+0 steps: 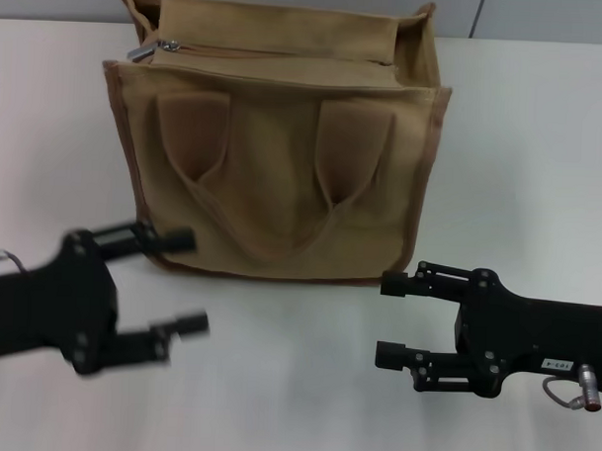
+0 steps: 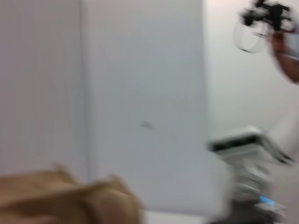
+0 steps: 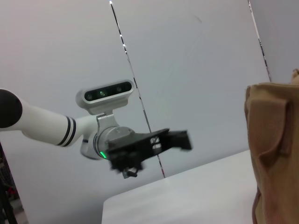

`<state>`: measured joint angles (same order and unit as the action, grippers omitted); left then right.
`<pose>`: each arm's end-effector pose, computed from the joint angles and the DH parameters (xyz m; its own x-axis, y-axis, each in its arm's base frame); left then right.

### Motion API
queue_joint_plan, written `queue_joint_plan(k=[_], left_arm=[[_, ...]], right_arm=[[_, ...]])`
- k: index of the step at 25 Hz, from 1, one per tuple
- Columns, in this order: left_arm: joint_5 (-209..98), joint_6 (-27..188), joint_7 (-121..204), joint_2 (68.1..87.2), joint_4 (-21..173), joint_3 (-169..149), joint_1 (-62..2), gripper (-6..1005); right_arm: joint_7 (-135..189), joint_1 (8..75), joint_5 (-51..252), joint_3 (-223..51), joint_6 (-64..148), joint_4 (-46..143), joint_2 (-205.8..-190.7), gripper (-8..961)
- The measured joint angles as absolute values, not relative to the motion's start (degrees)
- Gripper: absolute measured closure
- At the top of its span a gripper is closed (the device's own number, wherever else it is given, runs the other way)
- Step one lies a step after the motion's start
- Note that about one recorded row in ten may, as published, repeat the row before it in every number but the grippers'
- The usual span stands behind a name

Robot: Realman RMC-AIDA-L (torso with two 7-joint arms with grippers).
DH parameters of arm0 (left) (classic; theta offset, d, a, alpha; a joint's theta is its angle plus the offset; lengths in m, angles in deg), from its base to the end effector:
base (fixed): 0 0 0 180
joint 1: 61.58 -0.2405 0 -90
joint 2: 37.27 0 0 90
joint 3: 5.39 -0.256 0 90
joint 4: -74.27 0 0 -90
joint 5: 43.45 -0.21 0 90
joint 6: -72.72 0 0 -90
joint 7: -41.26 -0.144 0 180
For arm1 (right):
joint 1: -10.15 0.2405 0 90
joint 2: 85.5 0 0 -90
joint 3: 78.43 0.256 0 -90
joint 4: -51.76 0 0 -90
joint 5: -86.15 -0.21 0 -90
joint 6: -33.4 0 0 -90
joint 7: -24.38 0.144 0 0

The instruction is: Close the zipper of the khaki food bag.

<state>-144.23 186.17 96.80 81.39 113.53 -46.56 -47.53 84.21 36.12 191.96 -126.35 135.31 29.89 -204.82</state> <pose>-0.2832 0.2242 0.0297 0.7053 -0.0037 0.7089 0.1869 -0.9637 -0.1909 0.2580 0.2528 -0.0431 0.7115 -0.2624 -0.6519 -0.2754 -0.9576 0.0848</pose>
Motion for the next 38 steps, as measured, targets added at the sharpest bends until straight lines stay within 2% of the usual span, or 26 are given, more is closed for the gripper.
queue_joint_plan(k=[9,11,26,38], left_arm=[[-141.65,182.57,94.03,81.16,104.89,-25.67,-47.55,245],[-141.63,176.54,94.15,81.19,103.31,-19.20,-45.79,244],[-142.07,158.79,94.63,81.49,101.02,-31.71,-36.19,244],[-134.59,159.89,94.73,81.56,98.14,-31.58,-35.66,245]], right_arm=[[81.51,36.96,190.34,-126.34,135.29,32.77,-205.03,178],[80.74,37.51,190.32,-126.34,135.30,33.64,-205.07,178],[77.67,38.89,190.30,-126.25,133.77,37.58,-205.12,178],[76.58,38.42,190.30,-126.11,133.76,38.74,-205.12,178]])
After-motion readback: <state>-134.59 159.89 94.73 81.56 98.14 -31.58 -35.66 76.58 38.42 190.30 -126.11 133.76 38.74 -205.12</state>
